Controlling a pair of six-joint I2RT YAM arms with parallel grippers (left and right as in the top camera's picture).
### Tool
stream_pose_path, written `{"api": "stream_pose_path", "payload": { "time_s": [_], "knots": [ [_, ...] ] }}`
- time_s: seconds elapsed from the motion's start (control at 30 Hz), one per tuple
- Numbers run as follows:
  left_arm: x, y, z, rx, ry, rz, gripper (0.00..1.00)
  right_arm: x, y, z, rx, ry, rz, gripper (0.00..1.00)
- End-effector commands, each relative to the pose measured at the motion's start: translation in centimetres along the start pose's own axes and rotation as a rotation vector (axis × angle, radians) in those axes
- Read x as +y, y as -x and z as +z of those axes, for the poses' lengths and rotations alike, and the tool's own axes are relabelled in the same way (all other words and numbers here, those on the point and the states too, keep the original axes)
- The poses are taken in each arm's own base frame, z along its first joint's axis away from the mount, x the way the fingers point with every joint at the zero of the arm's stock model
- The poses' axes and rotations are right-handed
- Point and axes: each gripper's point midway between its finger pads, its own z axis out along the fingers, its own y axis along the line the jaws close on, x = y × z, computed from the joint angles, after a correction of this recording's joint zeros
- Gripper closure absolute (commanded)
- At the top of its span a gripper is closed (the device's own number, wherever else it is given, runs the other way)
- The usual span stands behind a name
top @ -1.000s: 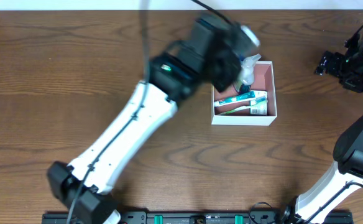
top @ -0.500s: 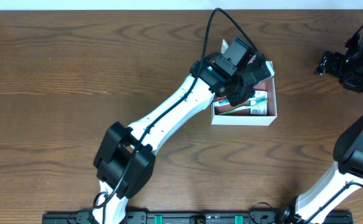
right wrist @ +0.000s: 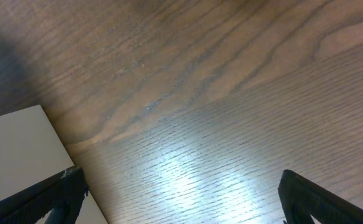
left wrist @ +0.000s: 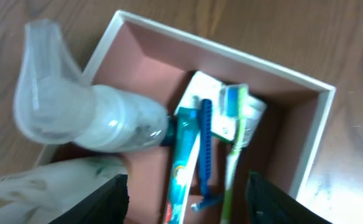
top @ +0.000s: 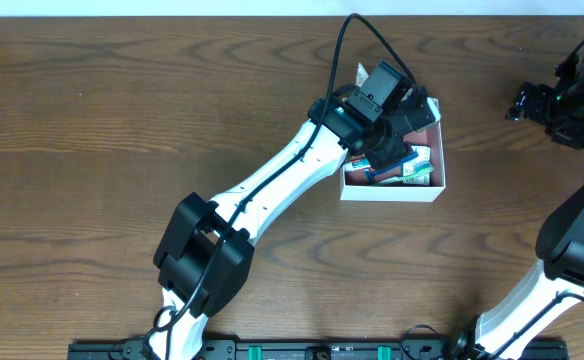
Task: Pack container
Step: 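Lower the razor into the box and open the left gripper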
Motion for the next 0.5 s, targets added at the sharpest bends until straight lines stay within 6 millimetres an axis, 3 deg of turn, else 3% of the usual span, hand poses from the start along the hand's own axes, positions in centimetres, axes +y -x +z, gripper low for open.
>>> {"api": "stream_pose_path", "payload": {
  "time_s": [0.0, 0.1, 0.13, 0.33, 0.47],
  "knots": [
    [2.0, -1.1, -1.1, 0.061, 0.122, 0.002, 0.31, 0.4, 0.1, -0.5, -0.01, 0.007, 0.008, 0.01],
    [2.9, -1.7, -3.4, 0.102, 0.194, -0.023, 0.18, 0.4, 0.1, -0.5, -0.01, 0.007, 0.008, 0.01],
    [3.0, -1.8, -4.3, 0.111, 0.209, -0.042, 0.01, 0.4, 0.1, -0.5, -0.01, 0.007, 0.008, 0.01],
    [1.4, -3.6, -9.1, 0.185, 0.189, -0.078, 0.02, 0.4, 0.1, -0.5, -0.01, 0.007, 0.008, 0.01],
    [0.8, -4.7, -9.8, 0.23, 0.173, -0.081, 0.02, 0.4, 0.1, -0.5, -0.011, 0.006, 0.008, 0.01]
  ]
}}
